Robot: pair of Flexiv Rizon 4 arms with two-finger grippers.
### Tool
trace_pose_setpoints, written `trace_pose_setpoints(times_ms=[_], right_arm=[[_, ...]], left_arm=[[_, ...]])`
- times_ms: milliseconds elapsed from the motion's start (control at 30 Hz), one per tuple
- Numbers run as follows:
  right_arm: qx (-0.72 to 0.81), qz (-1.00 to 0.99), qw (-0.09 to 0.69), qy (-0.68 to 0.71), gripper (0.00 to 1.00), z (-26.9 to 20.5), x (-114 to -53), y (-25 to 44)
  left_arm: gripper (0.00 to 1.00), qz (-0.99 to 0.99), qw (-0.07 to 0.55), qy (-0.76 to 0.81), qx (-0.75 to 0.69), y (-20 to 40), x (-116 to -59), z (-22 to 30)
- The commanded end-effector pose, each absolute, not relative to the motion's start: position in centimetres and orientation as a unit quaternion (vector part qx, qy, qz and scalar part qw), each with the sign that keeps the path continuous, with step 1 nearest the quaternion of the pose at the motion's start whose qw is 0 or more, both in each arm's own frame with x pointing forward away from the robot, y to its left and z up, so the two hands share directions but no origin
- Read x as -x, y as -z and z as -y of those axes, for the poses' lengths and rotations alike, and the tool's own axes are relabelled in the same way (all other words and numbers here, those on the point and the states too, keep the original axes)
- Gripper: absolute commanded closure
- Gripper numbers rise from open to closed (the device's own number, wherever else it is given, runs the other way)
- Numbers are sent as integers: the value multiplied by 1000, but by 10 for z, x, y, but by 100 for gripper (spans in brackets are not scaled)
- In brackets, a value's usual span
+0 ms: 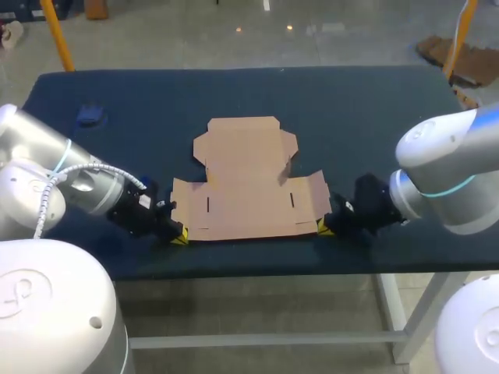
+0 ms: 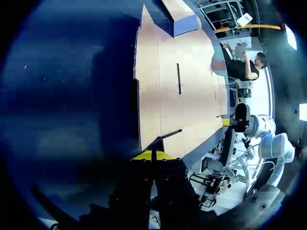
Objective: Assemble the packaging by folding the flat box into shape, placing the metal phone stand inside, and closing the box properly
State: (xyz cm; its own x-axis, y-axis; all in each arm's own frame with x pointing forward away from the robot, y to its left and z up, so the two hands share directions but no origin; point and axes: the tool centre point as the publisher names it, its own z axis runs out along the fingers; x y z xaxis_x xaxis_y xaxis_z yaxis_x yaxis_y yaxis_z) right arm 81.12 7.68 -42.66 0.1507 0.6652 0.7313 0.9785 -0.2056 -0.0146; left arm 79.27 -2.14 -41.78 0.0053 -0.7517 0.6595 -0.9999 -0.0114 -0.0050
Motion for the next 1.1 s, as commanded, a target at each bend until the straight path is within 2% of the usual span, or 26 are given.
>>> trace_pose_setpoints(times_ms=[33,533,1100], right_arm=[[700,567,282,331,100,-74,-813,428],[691,566,294,341,100,-81,-814,422],[687,581,290,327,100,-87,-816,416]], left_arm=[[100,658,248,-254,-664,424,-793,22],[100,651,256,-270,-662,426,-793,25],[100,672,232,-252,-656,413,-795,34]])
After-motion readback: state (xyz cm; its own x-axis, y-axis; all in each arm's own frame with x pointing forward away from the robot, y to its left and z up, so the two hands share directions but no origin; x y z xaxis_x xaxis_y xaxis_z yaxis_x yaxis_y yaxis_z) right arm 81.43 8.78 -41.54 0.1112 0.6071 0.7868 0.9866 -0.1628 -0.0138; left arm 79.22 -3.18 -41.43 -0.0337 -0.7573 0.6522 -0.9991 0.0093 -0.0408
